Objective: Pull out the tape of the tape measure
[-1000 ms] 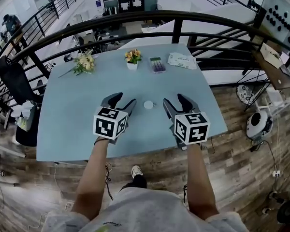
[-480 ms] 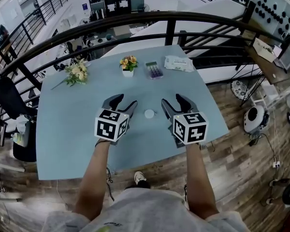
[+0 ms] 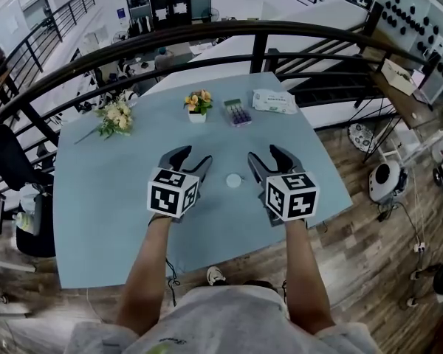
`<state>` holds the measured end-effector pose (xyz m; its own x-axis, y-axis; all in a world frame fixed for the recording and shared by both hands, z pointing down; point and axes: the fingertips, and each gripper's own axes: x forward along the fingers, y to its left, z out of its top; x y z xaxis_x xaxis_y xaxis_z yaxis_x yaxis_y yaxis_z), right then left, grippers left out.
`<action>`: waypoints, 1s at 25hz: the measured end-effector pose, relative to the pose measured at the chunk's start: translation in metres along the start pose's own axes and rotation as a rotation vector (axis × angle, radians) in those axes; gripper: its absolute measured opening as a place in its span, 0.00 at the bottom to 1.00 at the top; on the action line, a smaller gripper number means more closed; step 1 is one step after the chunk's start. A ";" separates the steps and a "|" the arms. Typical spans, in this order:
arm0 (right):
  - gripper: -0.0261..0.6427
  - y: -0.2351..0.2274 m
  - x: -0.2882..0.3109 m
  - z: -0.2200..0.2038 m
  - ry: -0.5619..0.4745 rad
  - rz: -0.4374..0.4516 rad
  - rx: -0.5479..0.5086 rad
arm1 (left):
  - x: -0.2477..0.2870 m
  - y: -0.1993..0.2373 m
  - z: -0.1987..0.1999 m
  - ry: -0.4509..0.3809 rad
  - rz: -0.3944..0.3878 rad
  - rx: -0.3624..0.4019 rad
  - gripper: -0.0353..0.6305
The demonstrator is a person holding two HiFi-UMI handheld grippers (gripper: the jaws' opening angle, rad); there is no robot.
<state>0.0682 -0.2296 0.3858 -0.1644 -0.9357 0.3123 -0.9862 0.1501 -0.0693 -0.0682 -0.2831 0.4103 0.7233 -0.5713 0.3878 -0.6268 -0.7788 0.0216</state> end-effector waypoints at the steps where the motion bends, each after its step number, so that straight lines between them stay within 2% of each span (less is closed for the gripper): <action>1: 0.38 -0.001 0.001 0.000 0.000 -0.003 0.001 | 0.002 0.000 -0.001 0.001 -0.005 0.001 0.41; 8: 0.38 0.000 0.008 -0.005 0.003 -0.006 0.010 | 0.011 -0.004 -0.009 0.026 -0.037 0.030 0.41; 14: 0.38 -0.011 0.007 -0.012 0.011 0.001 0.017 | 0.029 -0.024 -0.014 0.052 -0.081 0.078 0.41; 19: 0.38 -0.015 0.004 -0.021 0.026 0.006 0.018 | 0.042 -0.040 -0.026 0.089 -0.142 0.133 0.41; 25: 0.38 -0.022 0.008 -0.035 0.053 0.013 0.029 | 0.062 -0.062 -0.053 0.167 -0.215 0.232 0.42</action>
<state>0.0879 -0.2292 0.4231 -0.1786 -0.9155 0.3605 -0.9832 0.1521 -0.1008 -0.0001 -0.2561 0.4821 0.7623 -0.3523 0.5430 -0.3687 -0.9258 -0.0831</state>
